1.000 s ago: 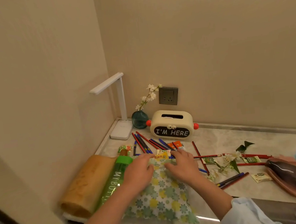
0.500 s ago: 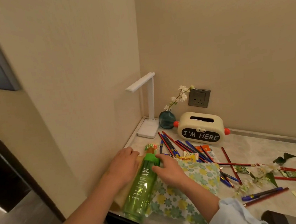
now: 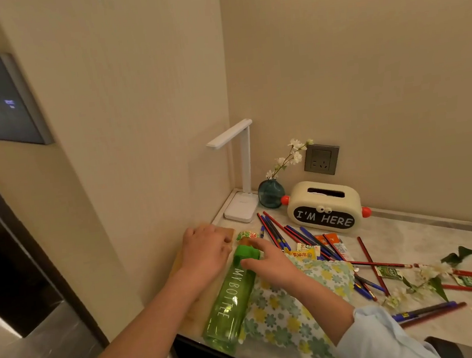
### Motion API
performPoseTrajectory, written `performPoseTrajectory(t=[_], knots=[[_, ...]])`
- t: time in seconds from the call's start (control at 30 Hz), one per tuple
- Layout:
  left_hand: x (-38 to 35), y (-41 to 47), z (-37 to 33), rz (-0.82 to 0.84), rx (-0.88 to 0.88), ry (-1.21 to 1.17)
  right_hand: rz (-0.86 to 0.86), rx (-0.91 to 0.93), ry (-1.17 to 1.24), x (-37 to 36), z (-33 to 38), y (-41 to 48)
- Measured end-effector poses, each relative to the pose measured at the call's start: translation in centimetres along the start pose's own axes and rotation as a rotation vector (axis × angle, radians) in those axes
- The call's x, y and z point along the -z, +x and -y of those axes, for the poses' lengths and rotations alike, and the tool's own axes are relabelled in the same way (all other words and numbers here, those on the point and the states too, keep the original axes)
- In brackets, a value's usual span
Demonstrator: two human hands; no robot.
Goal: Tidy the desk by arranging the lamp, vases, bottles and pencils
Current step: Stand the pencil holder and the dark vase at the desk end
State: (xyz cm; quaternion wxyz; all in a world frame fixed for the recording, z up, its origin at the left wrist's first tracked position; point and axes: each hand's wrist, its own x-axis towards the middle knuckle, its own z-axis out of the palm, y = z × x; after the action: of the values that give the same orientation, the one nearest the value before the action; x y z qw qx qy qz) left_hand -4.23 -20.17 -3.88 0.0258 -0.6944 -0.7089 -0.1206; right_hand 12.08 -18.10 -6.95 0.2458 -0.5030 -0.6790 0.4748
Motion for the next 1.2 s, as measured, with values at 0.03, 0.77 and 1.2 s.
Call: performPoseTrajectory(t=[0.03,0.77,1.2], knots=[[0.4,0.0,-0.2,-0.013,0.002,-0.008,0.019,0.009,0.017,-0.1,0.2,0.0],[4.6,2.5,-23.3,-0.297,-0.518,-0.721,-0.571,0.176,0.102,16.8,-2.6,-8.6],[-0.1,5.3,-44.2,0.304,-0.392,-1.239,-0.809,0.081,-0.027,38.1,-11.7,-17.6]])
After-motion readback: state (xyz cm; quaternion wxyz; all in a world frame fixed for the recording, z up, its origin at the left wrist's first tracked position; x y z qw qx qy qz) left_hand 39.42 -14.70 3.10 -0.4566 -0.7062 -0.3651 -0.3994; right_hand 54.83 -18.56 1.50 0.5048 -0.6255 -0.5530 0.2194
